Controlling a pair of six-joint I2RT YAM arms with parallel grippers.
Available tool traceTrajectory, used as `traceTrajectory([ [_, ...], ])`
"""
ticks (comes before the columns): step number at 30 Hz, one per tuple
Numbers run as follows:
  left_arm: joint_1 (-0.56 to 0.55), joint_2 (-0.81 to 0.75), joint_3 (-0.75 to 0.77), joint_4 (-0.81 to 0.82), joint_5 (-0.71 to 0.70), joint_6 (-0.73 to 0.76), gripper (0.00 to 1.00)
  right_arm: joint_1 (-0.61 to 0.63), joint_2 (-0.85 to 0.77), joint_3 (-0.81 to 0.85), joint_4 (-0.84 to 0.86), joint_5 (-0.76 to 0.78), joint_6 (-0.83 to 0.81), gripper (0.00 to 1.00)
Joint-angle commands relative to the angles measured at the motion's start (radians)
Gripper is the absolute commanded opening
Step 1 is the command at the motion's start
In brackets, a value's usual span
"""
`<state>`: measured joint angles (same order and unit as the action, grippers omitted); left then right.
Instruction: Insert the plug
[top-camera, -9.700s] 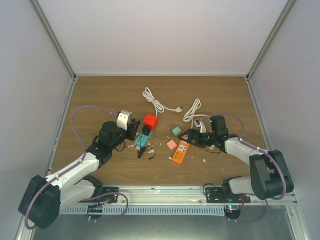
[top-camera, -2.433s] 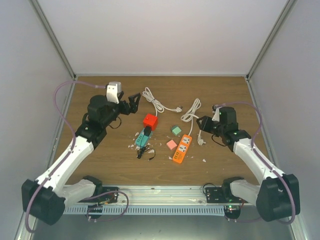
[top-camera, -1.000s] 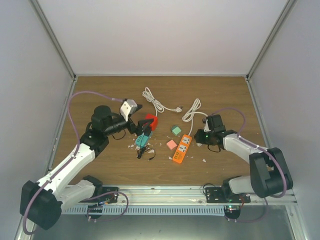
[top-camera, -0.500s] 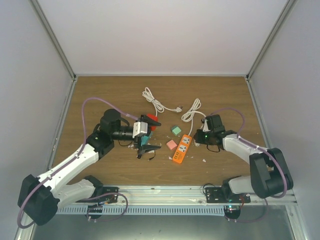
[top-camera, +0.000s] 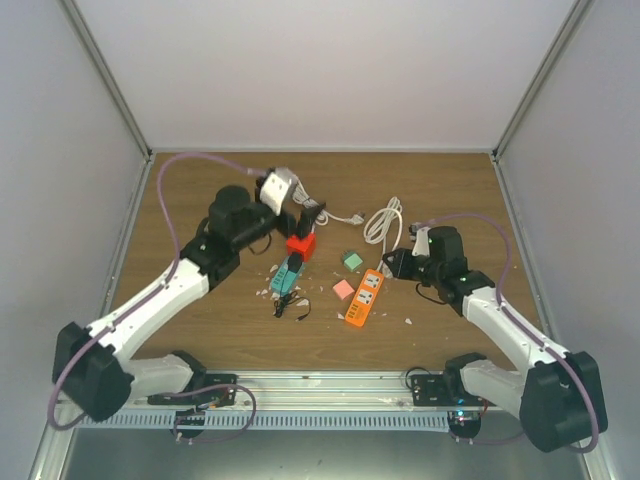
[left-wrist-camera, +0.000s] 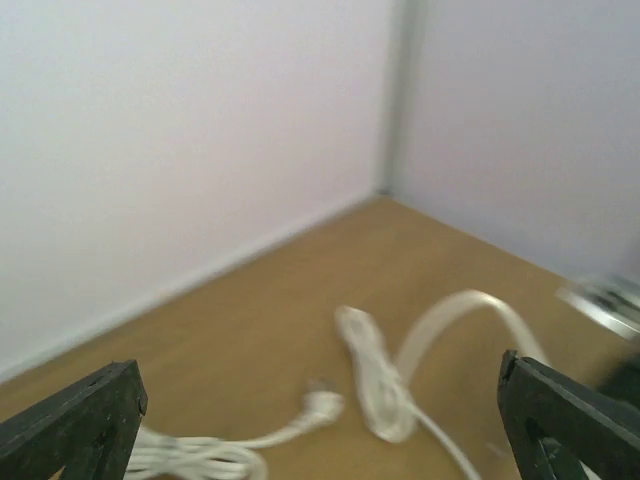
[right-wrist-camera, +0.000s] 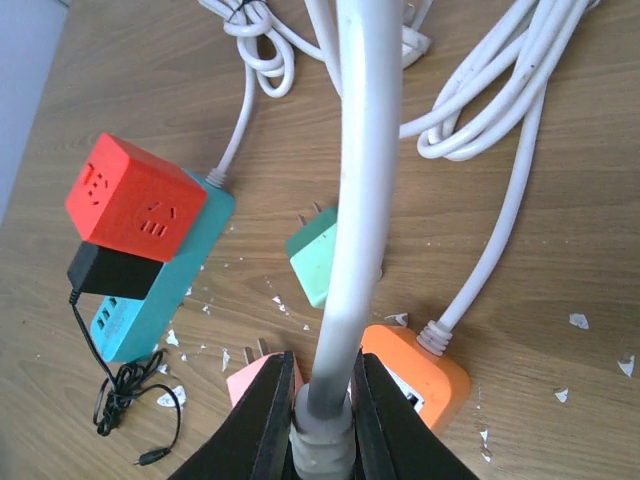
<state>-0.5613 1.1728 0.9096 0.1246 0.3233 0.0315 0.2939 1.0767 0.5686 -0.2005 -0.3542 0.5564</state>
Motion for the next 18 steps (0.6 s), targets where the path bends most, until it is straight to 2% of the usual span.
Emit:
traceTrajectory([
  [1,-0.013,0.134,0.194,-0.156,-0.645,-0.095,0.99,0.008,-0.030,0.026,0.021,-0.028,0.010,0.00],
  [3,-0.025,0.247,0.323,-0.277,-0.792,-0.044,0.99,0.008,-0.028,0.020,0.031,-0.039,0.010,0.00],
  [4,-0.030,0.304,0.381,-0.329,-0.815,0.008,0.99,0.008,-0.029,0.014,0.037,-0.046,0.011,0.01],
  [7,-0.026,0.410,0.499,-0.448,-0.686,0.150,0.99,0.008,-0.035,-0.004,0.048,-0.061,0.007,0.00],
  [10,-0.026,0.462,0.610,-0.611,-0.536,0.201,0.99,0.008,-0.056,-0.019,0.046,-0.065,0.002,0.00],
  [14,-0.044,0.439,0.658,-0.713,-0.291,0.288,0.99,0.009,-0.080,-0.031,0.044,-0.075,0.001,0.01],
  [16,-0.051,0.415,0.661,-0.724,-0.068,0.360,0.99,0.009,-0.084,-0.028,0.044,-0.085,-0.002,0.00],
  [18,-0.023,0.341,0.589,-0.647,0.266,0.444,0.99,0.008,-0.084,-0.019,0.045,-0.101,-0.004,0.01],
])
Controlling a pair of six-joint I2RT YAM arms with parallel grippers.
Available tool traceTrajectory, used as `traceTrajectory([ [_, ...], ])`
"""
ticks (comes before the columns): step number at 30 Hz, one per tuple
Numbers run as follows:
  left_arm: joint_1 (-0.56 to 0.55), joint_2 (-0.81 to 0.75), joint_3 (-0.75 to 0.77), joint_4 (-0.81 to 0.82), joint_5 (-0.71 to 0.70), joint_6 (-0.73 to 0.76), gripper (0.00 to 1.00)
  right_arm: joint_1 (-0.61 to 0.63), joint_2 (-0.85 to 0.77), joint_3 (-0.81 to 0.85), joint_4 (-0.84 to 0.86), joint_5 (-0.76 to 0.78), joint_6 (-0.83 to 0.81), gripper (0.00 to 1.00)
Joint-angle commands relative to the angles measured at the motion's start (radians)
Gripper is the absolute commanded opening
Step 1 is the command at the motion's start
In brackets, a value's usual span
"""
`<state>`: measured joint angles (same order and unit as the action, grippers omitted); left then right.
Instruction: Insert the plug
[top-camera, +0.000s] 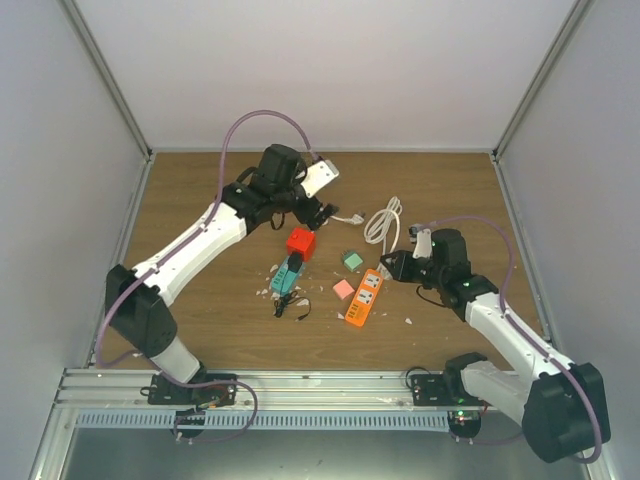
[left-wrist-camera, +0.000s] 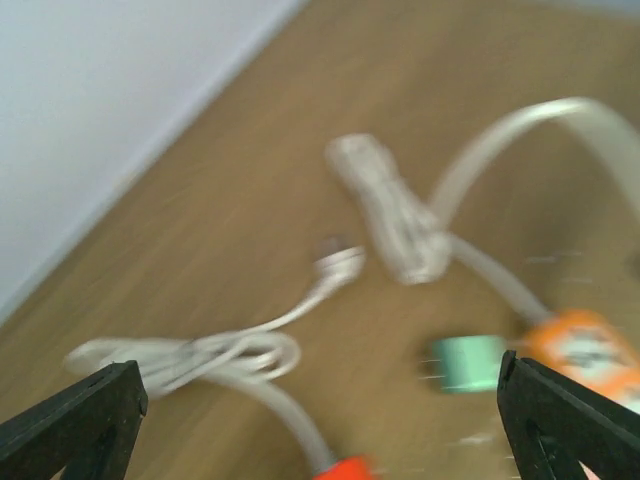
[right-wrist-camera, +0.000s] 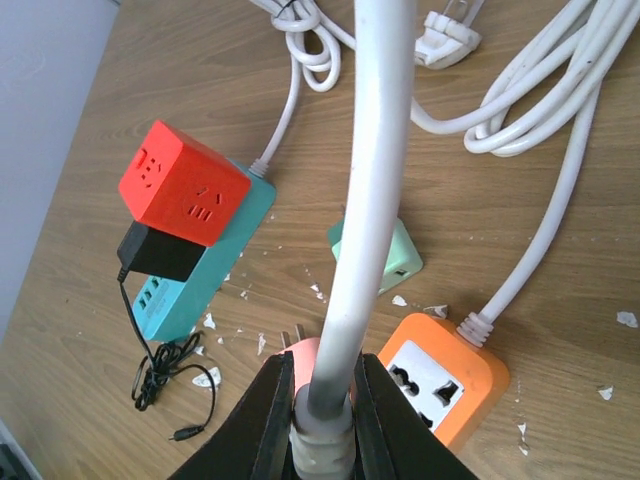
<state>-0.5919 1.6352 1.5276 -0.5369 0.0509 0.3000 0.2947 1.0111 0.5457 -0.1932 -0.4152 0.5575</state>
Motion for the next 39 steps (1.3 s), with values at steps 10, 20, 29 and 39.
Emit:
traceTrajectory([
  [10,0.075,-0.355,-0.404,0.527,0.521,-0.197,0.99,0.008,-0.003,0.023,0.150,-0.225,0.051,0.01],
  [20,-0.045,-0.407,-0.797,0.879,0.402,-0.168,0.99,0.008,0.032,0.018,0.301,-0.366,0.176,0.00],
  [29,-0.276,-0.504,-0.968,1.119,0.040,-0.170,0.96,0.009,-0.024,0.029,0.264,-0.258,0.285,0.01],
  [39,-0.362,-0.287,-0.872,1.229,-0.011,-0.249,0.76,0.013,-0.042,0.046,0.253,-0.214,0.303,0.00],
])
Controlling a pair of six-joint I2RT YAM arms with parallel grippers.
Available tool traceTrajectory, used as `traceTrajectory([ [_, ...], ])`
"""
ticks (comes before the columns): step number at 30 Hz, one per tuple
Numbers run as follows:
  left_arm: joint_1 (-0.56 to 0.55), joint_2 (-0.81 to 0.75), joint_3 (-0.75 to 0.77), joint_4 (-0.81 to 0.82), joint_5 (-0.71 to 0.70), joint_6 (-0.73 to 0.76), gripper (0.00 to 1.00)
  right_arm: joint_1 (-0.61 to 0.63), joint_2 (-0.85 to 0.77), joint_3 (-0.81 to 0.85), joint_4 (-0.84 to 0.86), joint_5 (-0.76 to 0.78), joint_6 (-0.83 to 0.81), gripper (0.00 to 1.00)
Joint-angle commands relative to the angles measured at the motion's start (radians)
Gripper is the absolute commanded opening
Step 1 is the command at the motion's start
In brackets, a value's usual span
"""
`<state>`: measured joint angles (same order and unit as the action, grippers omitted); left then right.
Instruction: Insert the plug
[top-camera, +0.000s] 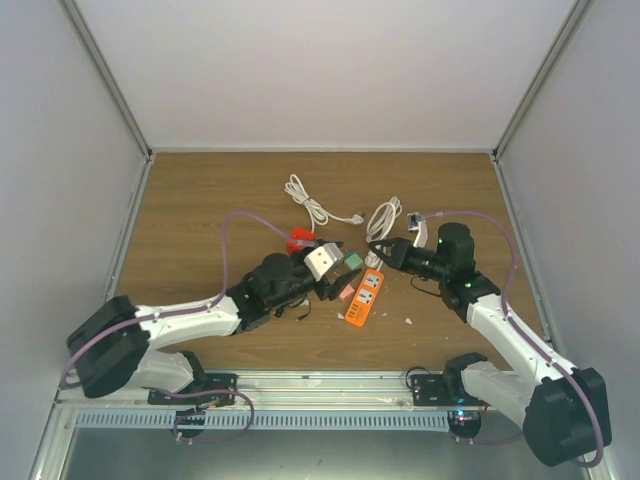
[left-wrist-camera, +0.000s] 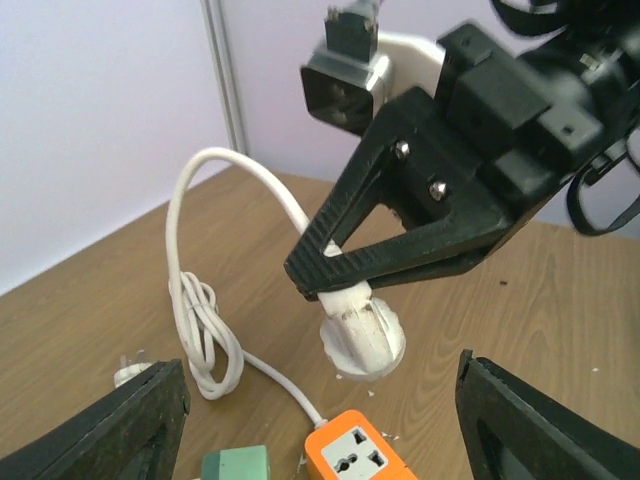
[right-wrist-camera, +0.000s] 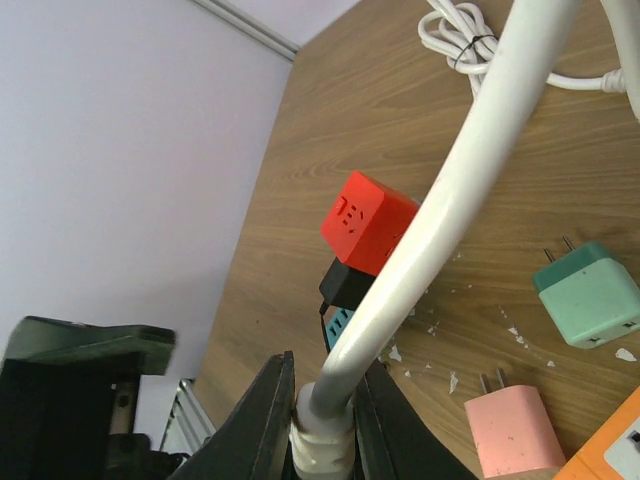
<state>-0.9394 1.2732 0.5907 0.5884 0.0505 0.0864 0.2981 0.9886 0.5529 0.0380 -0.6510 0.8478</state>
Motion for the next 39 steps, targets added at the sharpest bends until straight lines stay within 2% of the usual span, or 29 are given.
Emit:
traceTrajectory([
  [1,-0.016,0.094,0.080,0.105,0.013,-0.040,0.74,0.009,-0.019,0.040,0.017,0.025,0.012,0.00],
  [9,-0.016,0.202,0.156,0.130,0.089,-0.069,0.71,0.009,-0.034,0.045,0.004,0.056,0.013,0.01],
  [15,-0.016,0.285,0.222,0.097,0.086,-0.081,0.61,0.010,-0.047,0.042,0.004,0.065,0.025,0.01],
  [17,-0.016,0.301,0.216,0.117,0.091,-0.083,0.62,0.010,-0.057,0.042,0.001,0.077,0.029,0.00],
  [19,-0.016,0.305,0.199,0.142,0.092,-0.083,0.70,0.009,-0.071,0.039,-0.001,0.091,0.043,0.00],
  [22,-0.016,0.314,0.179,0.174,0.091,-0.083,0.86,0.010,-0.091,0.020,0.023,0.105,0.082,0.00],
  [25,-0.016,0.325,0.160,0.218,0.095,-0.084,0.97,0.008,-0.102,0.004,0.054,0.103,0.129,0.00],
  [27,-0.016,0.332,0.148,0.246,0.084,-0.111,0.99,0.009,-0.106,-0.007,0.079,0.094,0.151,0.00],
  [31,-0.016,0.337,0.132,0.309,0.086,-0.114,0.92,0.010,-0.105,-0.014,0.094,0.078,0.169,0.01],
  [39,-0.016,0.365,0.147,0.346,0.097,-0.116,0.66,0.010,-0.120,-0.013,0.091,0.076,0.174,0.00],
])
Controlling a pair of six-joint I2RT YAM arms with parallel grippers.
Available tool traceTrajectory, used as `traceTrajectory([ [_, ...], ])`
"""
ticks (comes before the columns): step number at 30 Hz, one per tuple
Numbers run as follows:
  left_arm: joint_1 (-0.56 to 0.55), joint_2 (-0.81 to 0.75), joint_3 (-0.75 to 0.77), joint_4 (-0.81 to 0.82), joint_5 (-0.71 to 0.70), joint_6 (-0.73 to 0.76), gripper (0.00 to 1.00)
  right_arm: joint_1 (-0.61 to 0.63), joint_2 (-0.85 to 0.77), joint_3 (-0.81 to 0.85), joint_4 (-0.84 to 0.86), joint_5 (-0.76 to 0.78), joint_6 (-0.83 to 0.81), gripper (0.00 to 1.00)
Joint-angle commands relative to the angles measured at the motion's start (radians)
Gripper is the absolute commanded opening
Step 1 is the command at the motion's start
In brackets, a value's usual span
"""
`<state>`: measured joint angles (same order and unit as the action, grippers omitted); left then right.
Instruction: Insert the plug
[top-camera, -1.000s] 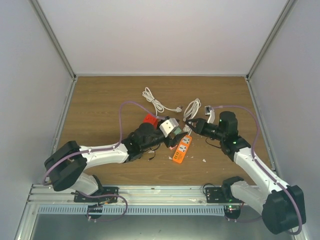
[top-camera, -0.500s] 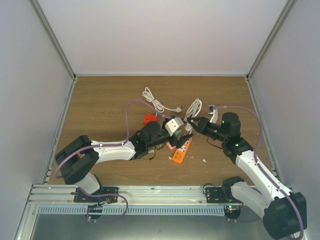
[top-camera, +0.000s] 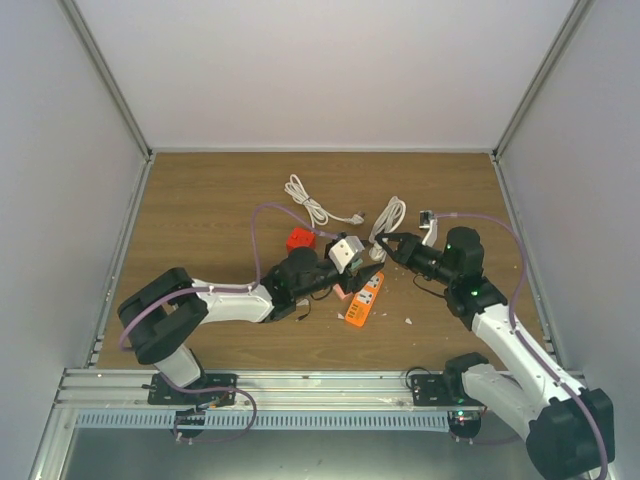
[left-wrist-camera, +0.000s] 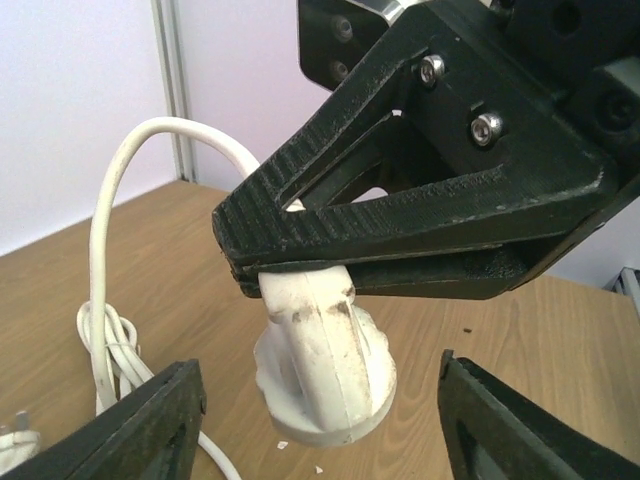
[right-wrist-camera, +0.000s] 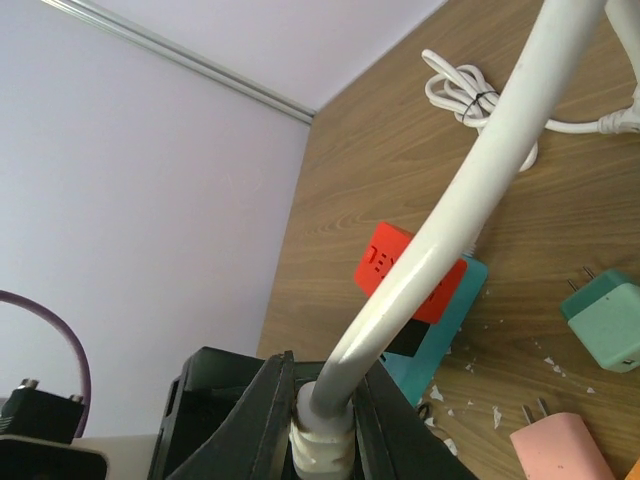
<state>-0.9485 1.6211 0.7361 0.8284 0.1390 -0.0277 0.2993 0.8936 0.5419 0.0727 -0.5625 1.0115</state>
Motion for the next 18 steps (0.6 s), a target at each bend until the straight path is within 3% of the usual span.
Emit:
traceTrajectory([
  [1,-0.007,0.018,0.004,0.104,0.014,0.000,0.63,0.008,-0.025,-0.002,0.055,-0.014,0.009,0.00],
  [5,-0.007,0.030,0.018,0.079,0.027,0.014,0.48,0.008,-0.024,-0.003,0.058,-0.016,0.010,0.01],
  [13,-0.002,0.001,-0.022,0.100,0.028,0.049,0.38,0.009,-0.026,-0.002,0.055,-0.026,-0.010,0.00],
  [16,0.009,-0.014,-0.035,0.105,0.046,0.050,0.41,0.009,-0.031,-0.003,0.050,-0.018,-0.013,0.01],
  [18,0.012,-0.020,-0.037,0.104,0.052,0.040,0.55,0.009,-0.032,-0.003,0.050,-0.017,-0.013,0.01],
])
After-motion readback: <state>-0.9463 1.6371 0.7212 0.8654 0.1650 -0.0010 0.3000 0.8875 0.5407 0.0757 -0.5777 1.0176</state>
